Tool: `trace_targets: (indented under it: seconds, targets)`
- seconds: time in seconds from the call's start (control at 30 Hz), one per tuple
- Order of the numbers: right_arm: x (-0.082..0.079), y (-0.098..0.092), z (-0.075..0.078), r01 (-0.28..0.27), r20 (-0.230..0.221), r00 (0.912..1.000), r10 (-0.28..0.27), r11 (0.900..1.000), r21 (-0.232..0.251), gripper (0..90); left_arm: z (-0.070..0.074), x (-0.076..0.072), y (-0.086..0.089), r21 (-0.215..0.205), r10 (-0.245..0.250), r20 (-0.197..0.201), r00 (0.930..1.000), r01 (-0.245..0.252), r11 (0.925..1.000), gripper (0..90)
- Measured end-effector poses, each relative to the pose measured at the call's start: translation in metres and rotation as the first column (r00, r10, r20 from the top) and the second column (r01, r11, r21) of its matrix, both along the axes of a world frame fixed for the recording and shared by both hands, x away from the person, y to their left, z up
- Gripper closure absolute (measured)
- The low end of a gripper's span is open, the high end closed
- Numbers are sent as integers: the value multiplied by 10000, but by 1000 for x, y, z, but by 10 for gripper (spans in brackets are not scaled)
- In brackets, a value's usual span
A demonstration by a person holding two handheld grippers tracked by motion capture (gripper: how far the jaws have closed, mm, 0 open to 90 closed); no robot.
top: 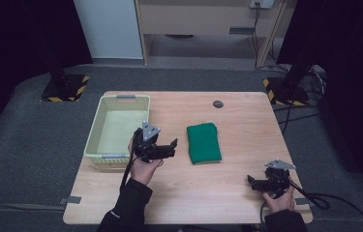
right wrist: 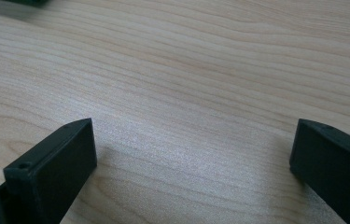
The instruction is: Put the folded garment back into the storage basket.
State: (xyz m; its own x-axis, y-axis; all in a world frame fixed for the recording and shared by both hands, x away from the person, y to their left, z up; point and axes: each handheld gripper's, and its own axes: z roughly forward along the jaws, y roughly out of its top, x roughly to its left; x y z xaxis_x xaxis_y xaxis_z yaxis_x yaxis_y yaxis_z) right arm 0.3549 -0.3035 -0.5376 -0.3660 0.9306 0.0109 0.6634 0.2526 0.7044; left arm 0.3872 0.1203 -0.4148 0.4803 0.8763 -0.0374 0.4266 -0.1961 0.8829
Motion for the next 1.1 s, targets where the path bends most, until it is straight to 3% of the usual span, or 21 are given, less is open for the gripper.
trace_targets:
  seconds: [1.1]
  targets:
    - [0, 0, 0, -3, 0, 10000, 3, 10000, 0, 5, -7, 14, -28, -141, -473, -141, 9988, 471, 9988, 72]
